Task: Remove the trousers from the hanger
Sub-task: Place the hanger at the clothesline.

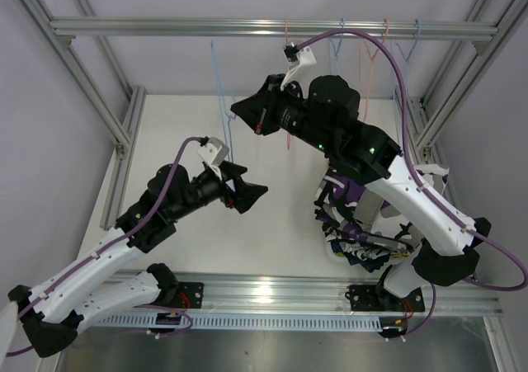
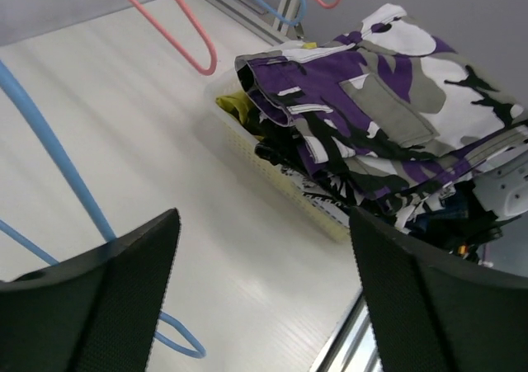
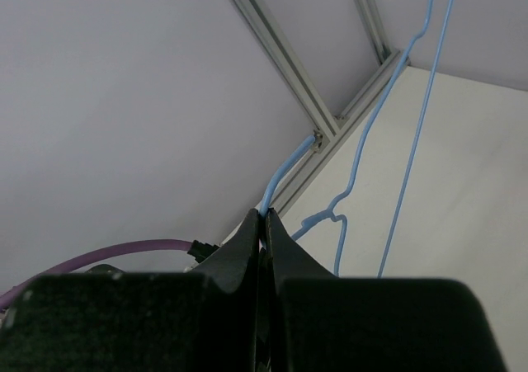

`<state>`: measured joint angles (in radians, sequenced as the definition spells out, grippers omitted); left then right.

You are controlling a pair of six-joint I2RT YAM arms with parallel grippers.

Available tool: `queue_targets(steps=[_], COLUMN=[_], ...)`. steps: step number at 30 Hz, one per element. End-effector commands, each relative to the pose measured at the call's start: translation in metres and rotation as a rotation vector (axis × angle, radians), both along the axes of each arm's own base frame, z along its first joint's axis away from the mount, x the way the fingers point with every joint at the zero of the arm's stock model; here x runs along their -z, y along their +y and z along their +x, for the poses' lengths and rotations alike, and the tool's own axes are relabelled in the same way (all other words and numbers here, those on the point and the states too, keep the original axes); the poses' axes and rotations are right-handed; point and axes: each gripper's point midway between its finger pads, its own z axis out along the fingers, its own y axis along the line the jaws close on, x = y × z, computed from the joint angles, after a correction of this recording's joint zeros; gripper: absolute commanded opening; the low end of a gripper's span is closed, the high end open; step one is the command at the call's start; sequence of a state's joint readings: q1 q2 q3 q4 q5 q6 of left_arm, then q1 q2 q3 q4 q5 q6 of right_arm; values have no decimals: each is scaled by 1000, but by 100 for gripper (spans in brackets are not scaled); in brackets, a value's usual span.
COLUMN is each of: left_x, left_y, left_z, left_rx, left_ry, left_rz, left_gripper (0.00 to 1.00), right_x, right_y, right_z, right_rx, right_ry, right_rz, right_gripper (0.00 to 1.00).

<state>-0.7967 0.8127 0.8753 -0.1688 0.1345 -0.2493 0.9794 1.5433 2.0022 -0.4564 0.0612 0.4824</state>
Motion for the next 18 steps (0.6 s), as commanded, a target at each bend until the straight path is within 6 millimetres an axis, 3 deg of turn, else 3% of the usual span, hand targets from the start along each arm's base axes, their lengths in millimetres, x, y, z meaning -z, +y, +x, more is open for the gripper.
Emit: queue_targets(steps=[1, 8, 14, 18], left_x=[-25, -45, -62, -58], left_y=[4, 10, 7, 6], left_z=[0, -20, -57, -56], left_rx=[-11, 61, 240, 242], left_ry=[-42, -152, -267, -256], left_rz=[-43, -86, -136, -123], left_gripper=[93, 99, 99, 99], right_x=[-43, -38, -24, -12], right_y=[-18, -23, -27, -26], right_z=[-15, -12, 2, 12], right_rx=[-14, 12, 67, 99], right_ry=[-55, -51, -40, -38], right_rz=[113, 97, 55, 39], right_gripper=[0, 0, 0, 0])
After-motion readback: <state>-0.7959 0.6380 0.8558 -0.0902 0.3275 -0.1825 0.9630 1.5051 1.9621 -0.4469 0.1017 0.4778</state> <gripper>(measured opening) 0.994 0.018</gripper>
